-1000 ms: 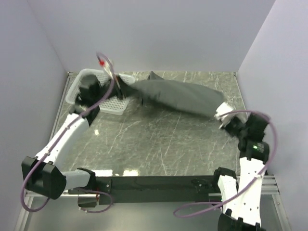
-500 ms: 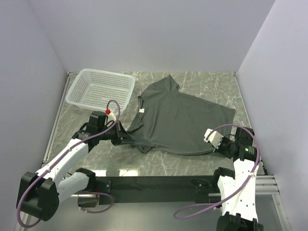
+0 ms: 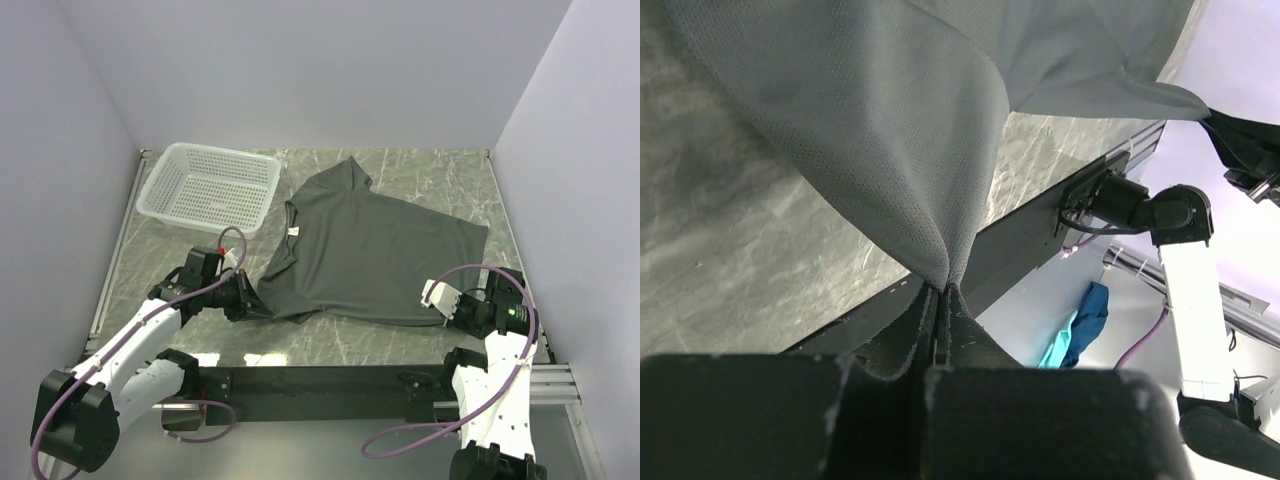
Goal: Fold and stack the t-shirts
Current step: Flatten the tshirt out
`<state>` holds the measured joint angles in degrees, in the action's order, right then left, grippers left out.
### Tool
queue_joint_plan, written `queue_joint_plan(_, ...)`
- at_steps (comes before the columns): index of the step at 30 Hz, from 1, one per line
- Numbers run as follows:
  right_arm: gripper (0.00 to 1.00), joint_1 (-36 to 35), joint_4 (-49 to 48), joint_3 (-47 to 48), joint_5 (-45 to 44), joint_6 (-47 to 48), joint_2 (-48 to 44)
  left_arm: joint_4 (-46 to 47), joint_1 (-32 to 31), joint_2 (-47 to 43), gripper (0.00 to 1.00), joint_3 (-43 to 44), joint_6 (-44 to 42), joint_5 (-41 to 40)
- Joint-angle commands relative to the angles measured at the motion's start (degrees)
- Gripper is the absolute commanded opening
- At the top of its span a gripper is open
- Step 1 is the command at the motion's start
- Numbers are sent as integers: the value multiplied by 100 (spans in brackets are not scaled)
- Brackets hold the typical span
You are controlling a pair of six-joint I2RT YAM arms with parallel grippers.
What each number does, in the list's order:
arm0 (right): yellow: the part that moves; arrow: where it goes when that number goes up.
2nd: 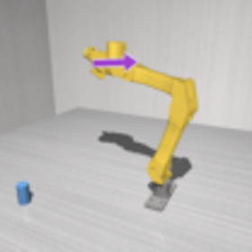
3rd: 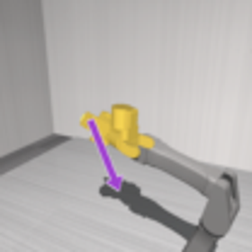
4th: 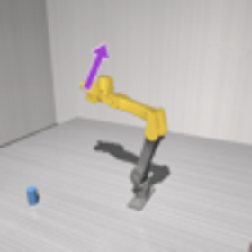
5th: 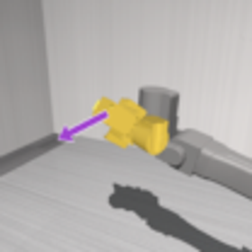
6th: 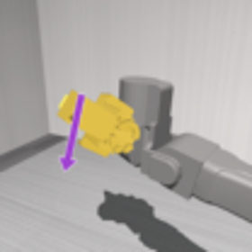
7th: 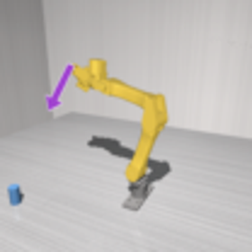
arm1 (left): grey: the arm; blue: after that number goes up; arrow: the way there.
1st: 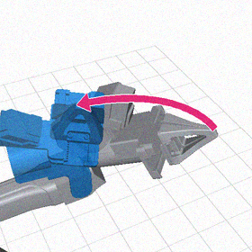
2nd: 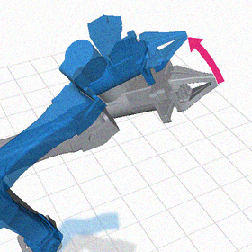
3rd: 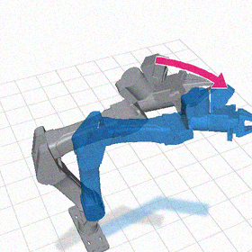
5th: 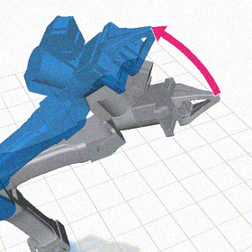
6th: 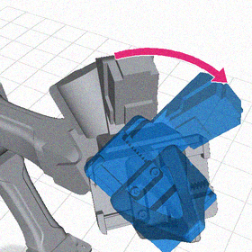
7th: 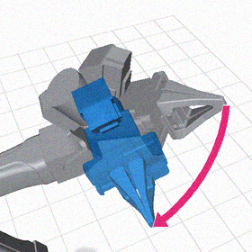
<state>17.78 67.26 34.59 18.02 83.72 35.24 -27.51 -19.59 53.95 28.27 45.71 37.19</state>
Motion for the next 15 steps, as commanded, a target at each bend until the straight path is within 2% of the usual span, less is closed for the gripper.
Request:
queue_joint_plan(1, 0, 15, 234, 180, 44, 153, 35, -194, -18, -183, 1, 161, 7, -124)
queue_joint_plan(8, 1, 15, 375, 206, 184, 250, -62, -263, -18, -175, 1, 407, 53, -142)
queue_joint_plan(10, 5, 15, 358, 215, 167, 241, -44, -491, -18, -148, 7, 547, -36, -194)
queue_joint_plan(11, 14, 6, 331, 224, 167, 206, -44, -562, -18, -131, 13, 591, -132, -186)
queue_joint_plan(12, 22, 15, 322, 259, 167, 171, -35, -676, -18, -131, 31, 653, -185, -229)
queue_joint_plan(14, 41, 15, 287, 495, 298, -91, -35, -1026, -18, -235, 48, 960, -386, -457)
queue_joint_plan(15, 44, 15, 261, 635, 377, -215, -35, -1133, -18, -271, 61, 1109, -449, -597)
